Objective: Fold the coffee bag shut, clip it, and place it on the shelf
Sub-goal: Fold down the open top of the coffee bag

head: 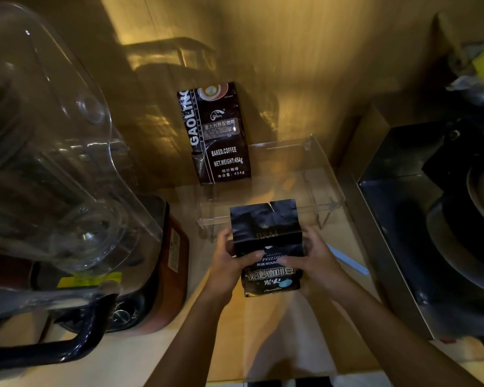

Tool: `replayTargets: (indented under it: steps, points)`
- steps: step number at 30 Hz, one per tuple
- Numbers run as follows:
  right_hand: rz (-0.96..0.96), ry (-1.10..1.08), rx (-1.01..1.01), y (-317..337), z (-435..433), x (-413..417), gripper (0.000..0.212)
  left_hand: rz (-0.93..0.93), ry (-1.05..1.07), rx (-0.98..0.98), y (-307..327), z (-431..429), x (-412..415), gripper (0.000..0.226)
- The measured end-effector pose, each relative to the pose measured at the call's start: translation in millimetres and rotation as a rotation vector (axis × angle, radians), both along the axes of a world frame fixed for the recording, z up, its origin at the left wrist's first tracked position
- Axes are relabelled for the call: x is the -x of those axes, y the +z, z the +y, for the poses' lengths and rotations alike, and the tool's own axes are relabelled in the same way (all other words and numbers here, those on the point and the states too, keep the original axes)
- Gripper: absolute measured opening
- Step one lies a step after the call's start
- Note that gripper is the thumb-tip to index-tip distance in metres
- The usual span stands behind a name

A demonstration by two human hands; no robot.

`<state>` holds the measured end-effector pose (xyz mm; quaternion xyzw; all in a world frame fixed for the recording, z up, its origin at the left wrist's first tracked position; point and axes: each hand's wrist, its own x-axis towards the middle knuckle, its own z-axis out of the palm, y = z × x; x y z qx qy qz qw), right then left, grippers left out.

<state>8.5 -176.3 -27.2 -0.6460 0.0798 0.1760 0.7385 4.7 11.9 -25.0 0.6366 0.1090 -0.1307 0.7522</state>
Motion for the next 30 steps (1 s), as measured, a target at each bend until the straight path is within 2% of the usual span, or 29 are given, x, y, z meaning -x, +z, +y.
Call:
replayTargets:
  steps: [3,5,8,11,15,19,22,24,26,29,30]
  points:
    - [-0.049,0.049,0.151,-0.2,2.1,0.4,0.049,-0.009,-0.163,-0.065,2.6,-1.4,-1.1,0.032]
    - [-0.058,-0.012,0.291,-2.0,2.7,-0.7,0.048,-0.008,-0.165,-0.083,2.8,-5.3,-0.3,0.026]
    - [-0.058,0.026,0.143,-0.5,0.0,0.9,0.052,0.001,-0.143,-0.085,4.3,-8.8,3.3,0.026]
    - [-0.046,0.086,0.028,1.7,0.7,8.1,0.042,-0.008,-0.16,-0.086,4.2,-8.3,6.8,0.029]
    - [-0.058,0.029,0.009,-0.2,5.5,15.6,0.035,-0.036,-0.166,-0.078,5.2,-9.5,12.4,0.028]
    - [-0.125,-0.058,0.001,1.4,9.7,17.4,0.039,-0.056,-0.098,-0.115,7.1,-14.2,15.7,0.033]
    - [-0.216,-0.057,0.008,2.8,10.4,14.6,0.033,-0.167,-0.09,-0.173,6.4,-14.4,13.4,0.019]
    - [-0.235,-0.07,0.014,4.6,10.9,13.5,0.032,-0.227,-0.09,-0.173,6.7,-14.7,12.8,0.02]
    - [-0.177,-0.097,-0.011,4.1,9.8,14.3,0.025,-0.189,-0.091,-0.148,8.3,-15.6,14.3,0.019]
    - [-0.022,-0.138,-0.093,2.8,9.7,18.1,0.006,-0.039,-0.099,-0.044,11.3,-17.2,18.4,0.01]
    - [0.017,-0.144,-0.117,1.8,9.8,19.1,0.005,0.01,-0.095,-0.018,9.6,-17.1,18.5,0.014]
